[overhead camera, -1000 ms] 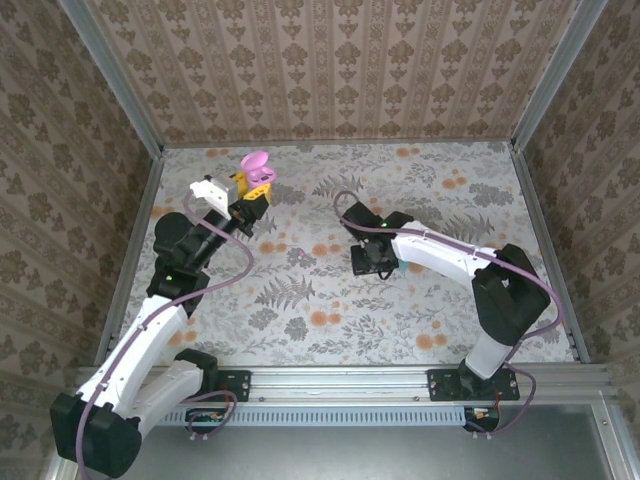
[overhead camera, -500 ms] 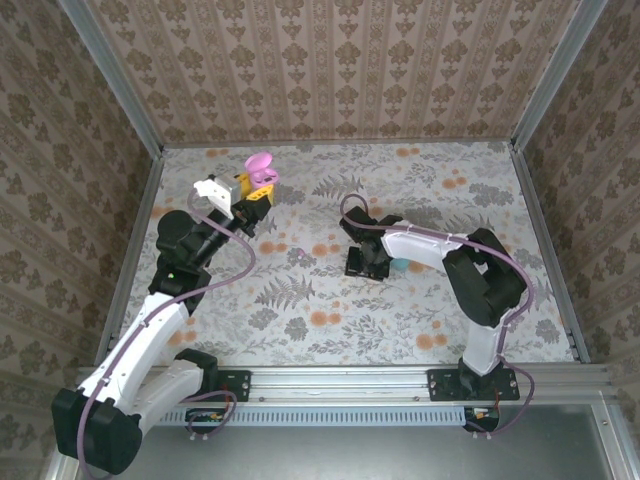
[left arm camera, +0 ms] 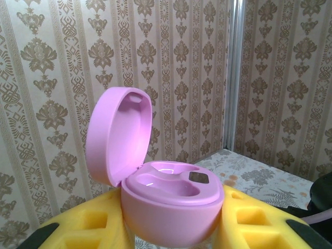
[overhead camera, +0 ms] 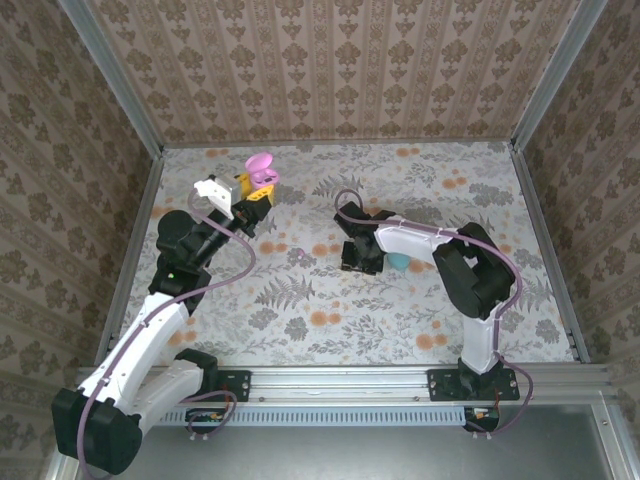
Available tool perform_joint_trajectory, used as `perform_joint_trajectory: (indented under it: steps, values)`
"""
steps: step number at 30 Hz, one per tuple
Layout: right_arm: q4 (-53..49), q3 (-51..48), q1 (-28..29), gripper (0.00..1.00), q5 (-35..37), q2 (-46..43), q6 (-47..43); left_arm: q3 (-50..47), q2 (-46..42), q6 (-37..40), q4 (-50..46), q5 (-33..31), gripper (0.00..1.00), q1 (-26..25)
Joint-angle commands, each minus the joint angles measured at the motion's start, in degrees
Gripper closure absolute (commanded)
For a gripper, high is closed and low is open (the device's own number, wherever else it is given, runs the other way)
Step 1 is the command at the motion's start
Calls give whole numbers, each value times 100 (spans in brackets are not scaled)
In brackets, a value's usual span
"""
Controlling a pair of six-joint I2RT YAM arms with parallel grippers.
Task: Insert the wireless bluetooth earbuds into the charging case
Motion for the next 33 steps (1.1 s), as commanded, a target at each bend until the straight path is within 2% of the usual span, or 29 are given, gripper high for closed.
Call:
perform_joint_trajectory:
  steps: [1,10,16,33]
  values:
    - [-327,213,-26,59,263,133,-164,4,-4,28,91,77,66,37]
    - [-679,332,-23,60,601,145,-368,4,-6,10,112,68,66,41]
    - [-490,400,-30,63,352,210,-328,-4,-4,14,116,70,66,41]
    - [-668,674,-22,68,415,398,-464,-25,-26,26,114,42,66,42]
